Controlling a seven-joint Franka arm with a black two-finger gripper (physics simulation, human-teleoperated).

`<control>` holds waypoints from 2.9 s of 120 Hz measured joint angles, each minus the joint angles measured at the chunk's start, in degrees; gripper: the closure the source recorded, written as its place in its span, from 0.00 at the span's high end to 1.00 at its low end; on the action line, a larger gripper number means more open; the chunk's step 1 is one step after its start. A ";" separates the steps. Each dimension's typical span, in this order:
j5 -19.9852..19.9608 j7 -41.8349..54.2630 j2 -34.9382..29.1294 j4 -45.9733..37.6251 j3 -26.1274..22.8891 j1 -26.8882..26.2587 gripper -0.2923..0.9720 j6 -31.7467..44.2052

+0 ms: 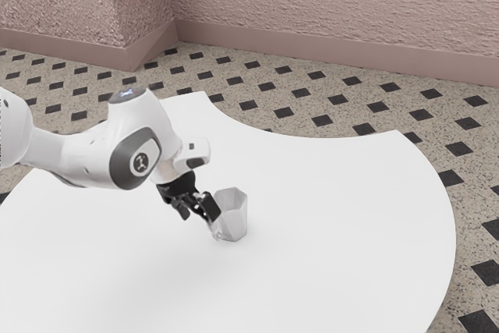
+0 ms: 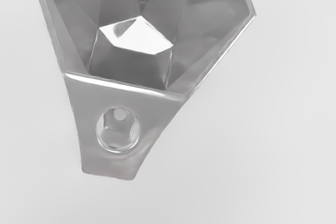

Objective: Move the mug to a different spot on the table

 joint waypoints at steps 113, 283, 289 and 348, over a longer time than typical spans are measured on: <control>-9.72 24.84 4.70 0.48 0.00 1.16 0.76 6.41; -13.64 31.93 12.26 4.17 -0.09 1.31 0.74 10.91; -13.66 31.99 12.48 4.48 -0.12 1.31 0.74 11.02; -14.65 32.28 12.99 4.83 -0.18 1.31 0.58 11.35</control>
